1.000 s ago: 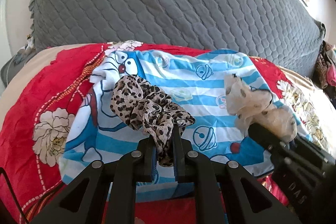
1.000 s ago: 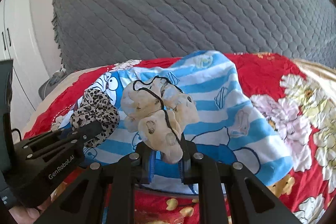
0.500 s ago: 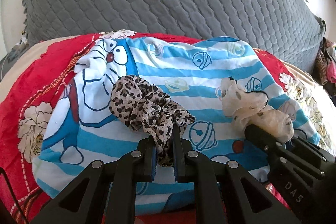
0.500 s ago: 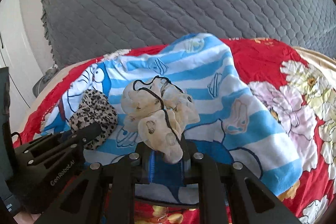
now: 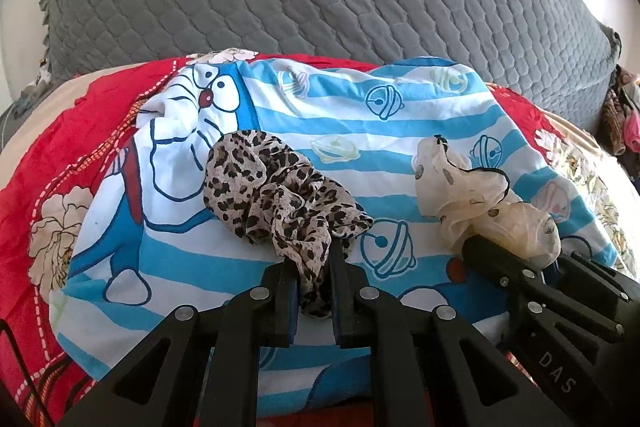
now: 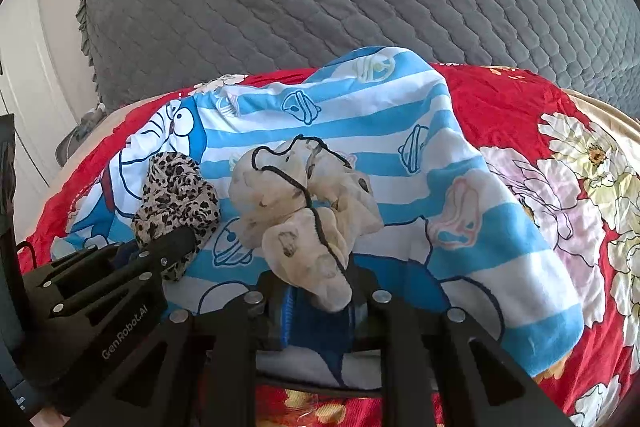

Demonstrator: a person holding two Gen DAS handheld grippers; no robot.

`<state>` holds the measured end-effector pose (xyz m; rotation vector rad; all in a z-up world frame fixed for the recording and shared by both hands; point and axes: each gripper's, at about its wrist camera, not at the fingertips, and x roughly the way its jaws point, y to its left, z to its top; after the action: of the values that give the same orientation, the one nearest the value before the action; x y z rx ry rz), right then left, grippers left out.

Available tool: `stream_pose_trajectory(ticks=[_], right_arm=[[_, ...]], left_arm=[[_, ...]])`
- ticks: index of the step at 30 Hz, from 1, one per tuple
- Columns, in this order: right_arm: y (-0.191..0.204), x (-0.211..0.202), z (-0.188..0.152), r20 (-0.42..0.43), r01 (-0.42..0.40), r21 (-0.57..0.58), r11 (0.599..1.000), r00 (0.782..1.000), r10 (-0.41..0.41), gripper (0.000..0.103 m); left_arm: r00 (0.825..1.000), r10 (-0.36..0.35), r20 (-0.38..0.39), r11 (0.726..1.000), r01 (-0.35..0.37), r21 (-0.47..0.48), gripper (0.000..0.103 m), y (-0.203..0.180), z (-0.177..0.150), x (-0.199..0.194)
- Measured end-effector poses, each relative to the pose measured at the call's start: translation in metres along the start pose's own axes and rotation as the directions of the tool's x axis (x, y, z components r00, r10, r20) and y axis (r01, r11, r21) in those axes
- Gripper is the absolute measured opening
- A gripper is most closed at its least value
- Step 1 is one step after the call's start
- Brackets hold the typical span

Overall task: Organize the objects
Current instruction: 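Lower the leopard scrunchie onto the shirt while the right tool lowers the pink scrunchie beside it, then open the left gripper releasing the leopard scrunchie while the right gripper releases the pink one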

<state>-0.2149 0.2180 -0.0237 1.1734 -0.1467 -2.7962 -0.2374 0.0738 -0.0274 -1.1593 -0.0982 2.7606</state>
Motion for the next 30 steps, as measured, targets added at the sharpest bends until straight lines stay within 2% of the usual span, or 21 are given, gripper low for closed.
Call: stream_pose_trajectory(ticks=[9,16,18,20,23,26,30], right_arm=[[0.0,0.001,0.001,-0.016,-0.012,0.001,1.0,1.0,0.013,0.026],[0.003,-0.007,0.003,-0.017,-0.024,-0.007,1.0,1.0,0.024,0.046],[0.005,-0.011,0.003,-0.009,-0.02,-0.016,1.0,1.0,0.02,0.048],[0.006,-0.012,0.004,-0.009,-0.009,-0.021,1.0,1.0,0.009,0.053],[0.005,-0.014,0.005,-0.008,0.002,-0.019,1.0,1.0,-0.002,0.053],[0.003,-0.015,0.006,-0.008,0.002,-0.013,1.0,1.0,-0.002,0.054],[0.002,-0.016,0.007,-0.008,0.001,-0.015,1.0,1.0,-0.001,0.054]], left_arm=[[1.0,0.003,-0.005,1.0,-0.003,-0.007,0.016,0.003,-0.003,-0.006],[1.0,0.002,-0.007,1.0,-0.002,-0.021,0.021,0.009,-0.003,-0.014],[1.0,0.005,-0.007,1.0,-0.005,-0.029,0.027,0.012,-0.002,-0.017],[1.0,-0.001,-0.006,0.999,0.001,-0.035,0.039,0.013,-0.001,-0.019],[1.0,-0.009,0.005,0.999,0.01,-0.04,0.049,0.013,0.0,-0.024],[1.0,-0.003,0.01,0.999,0.004,-0.044,0.055,0.014,0.001,-0.027],[1.0,0.003,0.009,0.999,-0.003,-0.048,0.056,0.016,0.0,-0.029]])
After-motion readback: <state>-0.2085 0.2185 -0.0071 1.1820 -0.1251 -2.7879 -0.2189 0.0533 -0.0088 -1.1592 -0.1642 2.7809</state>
